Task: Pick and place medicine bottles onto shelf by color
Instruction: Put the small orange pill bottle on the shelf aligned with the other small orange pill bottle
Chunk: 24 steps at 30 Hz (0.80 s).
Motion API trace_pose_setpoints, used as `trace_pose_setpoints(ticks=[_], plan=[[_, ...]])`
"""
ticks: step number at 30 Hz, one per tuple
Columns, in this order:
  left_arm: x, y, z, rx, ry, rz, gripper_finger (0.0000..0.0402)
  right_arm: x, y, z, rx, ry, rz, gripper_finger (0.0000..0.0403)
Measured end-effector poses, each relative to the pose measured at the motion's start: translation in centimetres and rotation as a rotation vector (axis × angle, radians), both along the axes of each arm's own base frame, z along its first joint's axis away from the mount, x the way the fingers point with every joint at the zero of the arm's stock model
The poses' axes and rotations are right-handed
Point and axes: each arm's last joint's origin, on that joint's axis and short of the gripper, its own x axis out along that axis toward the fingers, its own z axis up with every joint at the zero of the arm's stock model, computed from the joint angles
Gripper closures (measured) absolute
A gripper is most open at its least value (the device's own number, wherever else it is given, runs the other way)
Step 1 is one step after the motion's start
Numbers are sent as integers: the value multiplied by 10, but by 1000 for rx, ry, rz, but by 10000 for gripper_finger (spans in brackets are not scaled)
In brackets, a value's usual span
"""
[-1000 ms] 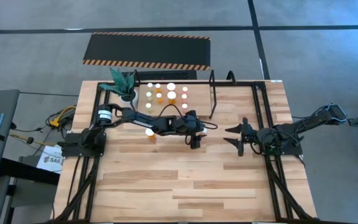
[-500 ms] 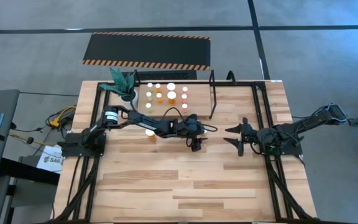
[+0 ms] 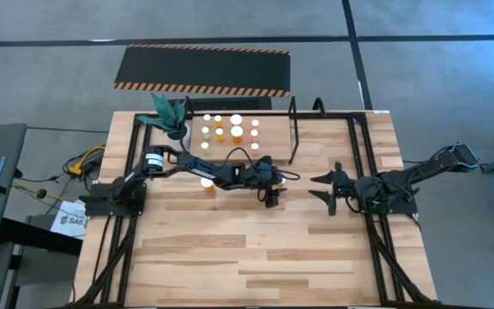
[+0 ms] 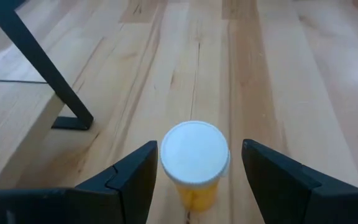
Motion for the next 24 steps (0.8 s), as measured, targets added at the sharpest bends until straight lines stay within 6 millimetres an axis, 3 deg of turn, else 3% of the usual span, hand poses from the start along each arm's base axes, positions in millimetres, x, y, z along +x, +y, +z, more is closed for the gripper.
trace_pose_setpoints(ticks=[24], plan=[[-7, 4, 23, -4, 32, 42, 180, 0, 0, 0, 0, 0, 0, 163]])
